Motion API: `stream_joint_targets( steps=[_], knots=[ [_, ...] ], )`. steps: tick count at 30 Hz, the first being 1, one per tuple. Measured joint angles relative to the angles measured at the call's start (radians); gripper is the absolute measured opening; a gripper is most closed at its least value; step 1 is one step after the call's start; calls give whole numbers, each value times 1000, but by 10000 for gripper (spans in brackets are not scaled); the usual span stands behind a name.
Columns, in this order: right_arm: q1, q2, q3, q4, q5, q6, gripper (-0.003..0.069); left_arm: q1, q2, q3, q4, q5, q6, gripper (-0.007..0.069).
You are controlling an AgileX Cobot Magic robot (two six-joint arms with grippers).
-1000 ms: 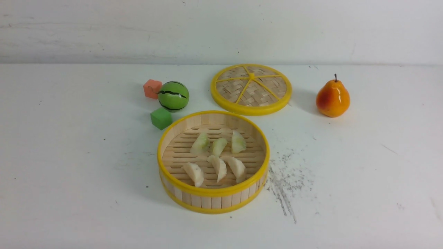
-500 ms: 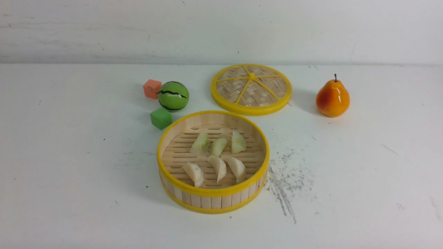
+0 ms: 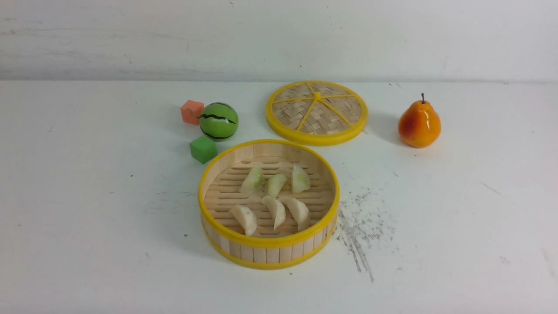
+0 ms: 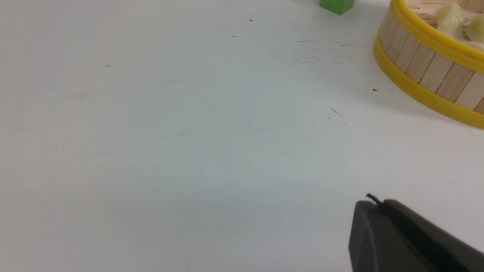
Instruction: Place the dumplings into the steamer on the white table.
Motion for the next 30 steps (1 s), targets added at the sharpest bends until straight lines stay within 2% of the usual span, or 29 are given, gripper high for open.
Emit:
stream_joint_targets(
  steps=[30],
  knots=[
    [0,0,0,0,0,-1,155,0,0,0,0,0,0,-6]
  ],
)
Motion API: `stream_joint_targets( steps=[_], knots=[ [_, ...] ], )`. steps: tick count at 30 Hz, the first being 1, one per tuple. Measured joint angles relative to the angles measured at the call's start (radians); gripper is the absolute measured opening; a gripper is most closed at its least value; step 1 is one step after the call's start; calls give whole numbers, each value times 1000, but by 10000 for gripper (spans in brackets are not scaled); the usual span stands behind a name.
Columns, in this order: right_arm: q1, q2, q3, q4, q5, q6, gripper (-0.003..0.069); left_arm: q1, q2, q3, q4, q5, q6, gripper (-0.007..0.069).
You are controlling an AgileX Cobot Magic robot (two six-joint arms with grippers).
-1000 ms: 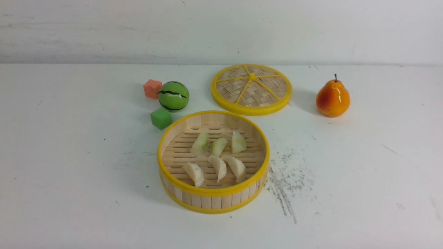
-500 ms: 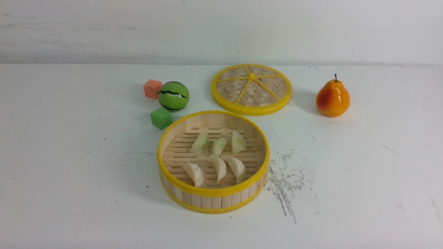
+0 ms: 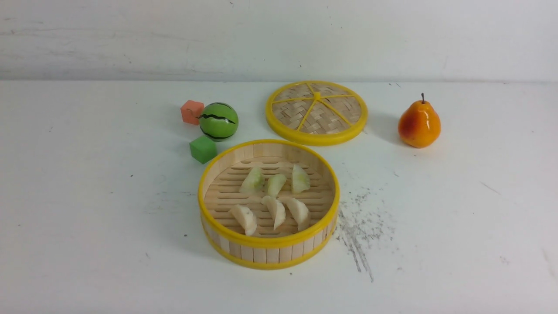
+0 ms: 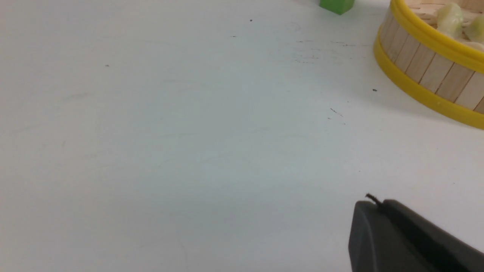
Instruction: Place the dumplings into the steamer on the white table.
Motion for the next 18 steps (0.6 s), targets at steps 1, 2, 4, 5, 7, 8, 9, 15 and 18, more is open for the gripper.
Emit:
stream_joint_targets(
  steps=[1,2,4,5,7,8,9,15,18],
  knots=[
    [0,0,0,0,0,-1,157,0,0,0,0,0,0,-5],
    [0,0,0,0,0,-1,158,0,0,0,0,0,0,-3],
    [0,0,0,0,0,-1,162,0,0,0,0,0,0,-2],
    [0,0,0,0,0,-1,165,0,0,0,0,0,0,-1],
    [0,0,0,0,0,-2,167,0,0,0,0,0,0,0],
    [0,0,0,0,0,-2,168,0,0,0,0,0,0,1],
    [0,0,0,0,0,-2,169,0,0,0,0,0,0,2],
    [0,0,0,0,0,2,178,0,0,0,0,0,0,7],
    [0,0,0,0,0,2,179,0,0,0,0,0,0,7]
  ],
)
